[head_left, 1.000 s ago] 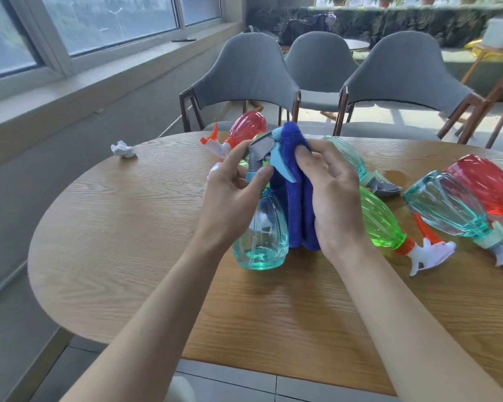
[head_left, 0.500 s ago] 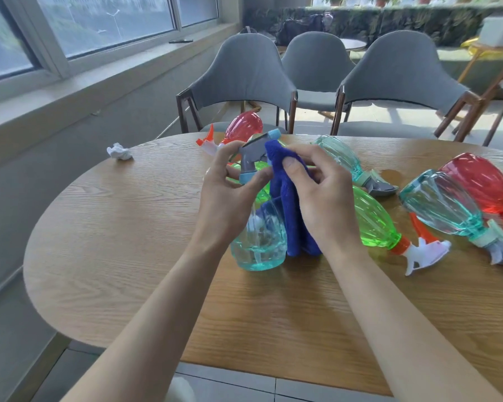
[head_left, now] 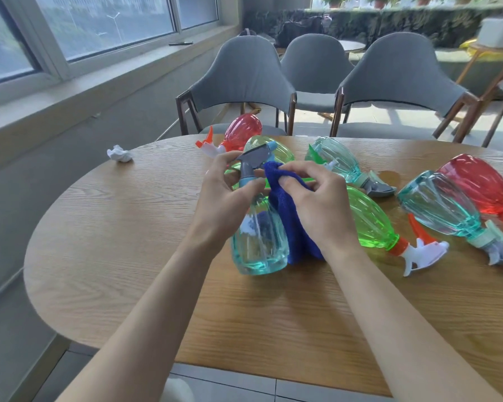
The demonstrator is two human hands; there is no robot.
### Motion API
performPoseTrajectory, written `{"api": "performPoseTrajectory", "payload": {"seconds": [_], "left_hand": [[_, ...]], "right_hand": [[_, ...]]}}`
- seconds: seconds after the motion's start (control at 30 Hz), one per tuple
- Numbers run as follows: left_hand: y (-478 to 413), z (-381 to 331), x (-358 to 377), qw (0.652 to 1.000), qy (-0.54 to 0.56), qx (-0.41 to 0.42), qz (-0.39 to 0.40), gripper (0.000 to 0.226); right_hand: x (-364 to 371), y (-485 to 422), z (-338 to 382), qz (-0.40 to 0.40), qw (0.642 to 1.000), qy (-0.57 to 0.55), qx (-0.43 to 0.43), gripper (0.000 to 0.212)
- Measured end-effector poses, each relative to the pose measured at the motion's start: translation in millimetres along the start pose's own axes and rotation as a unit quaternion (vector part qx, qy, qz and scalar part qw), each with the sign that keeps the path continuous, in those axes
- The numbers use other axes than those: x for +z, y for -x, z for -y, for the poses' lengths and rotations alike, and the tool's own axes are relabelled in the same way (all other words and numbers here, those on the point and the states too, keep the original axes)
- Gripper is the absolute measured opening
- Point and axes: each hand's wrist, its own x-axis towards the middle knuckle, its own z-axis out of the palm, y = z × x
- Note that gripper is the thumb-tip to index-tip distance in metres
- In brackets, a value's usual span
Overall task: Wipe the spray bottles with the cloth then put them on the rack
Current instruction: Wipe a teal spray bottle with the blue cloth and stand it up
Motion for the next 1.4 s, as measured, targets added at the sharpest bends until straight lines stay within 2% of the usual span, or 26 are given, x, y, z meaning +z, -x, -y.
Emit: {"api": "performPoseTrajectory", "payload": {"seconds": [0.13, 0.23, 0.4, 0.53, 0.63, 0.77, 0.97, 1.1, 1.23, 1.4], "left_hand": [[3, 1, -1, 0.999, -0.030, 0.025, -0.012, 0.051], [3, 0, -3, 0.998, -0.057, 0.040, -0.007, 0.050], [7, 1, 2, 0.993, -0.093, 0.074, 0.023, 0.050], [6, 2, 1, 0.992, -0.096, 0.085, 0.007, 0.051], [6, 1, -2, 0.991, -0.101, 0.085, 0.010, 0.053], [8, 2, 2, 0.987, -0.128, 0.098, 0.019, 0.055], [3, 4, -5, 0.987, -0.119, 0.105, 0.024, 0.049], [2, 3, -5, 0.983, -0.134, 0.114, 0.046, 0.051], [2, 2, -1, 0.975, -0.166, 0.136, 0.061, 0.054], [-1, 2, -5, 0.969, -0.193, 0.146, 0.048, 0.042]], "right_hand": [[-2, -3, -6, -0.066, 0.997, 0.030, -0.011, 0.015], [-1, -3, -2, -0.104, 0.992, 0.043, -0.058, 0.018], [11, 7, 3, -0.078, 0.978, 0.114, -0.158, 0.023], [17, 11, 3, -0.014, 0.974, 0.132, -0.186, 0.021], [14, 8, 4, -0.007, 0.972, 0.133, -0.195, 0.022], [12, 2, 1, -0.084, 0.970, 0.142, -0.180, 0.024], [16, 11, 4, 0.019, 0.972, 0.121, -0.198, 0.025], [13, 8, 3, -0.027, 0.966, 0.147, -0.211, 0.026], [12, 5, 2, -0.068, 0.970, 0.140, -0.188, 0.028], [19, 11, 8, -0.011, 0.968, 0.124, -0.220, 0.026]]}}
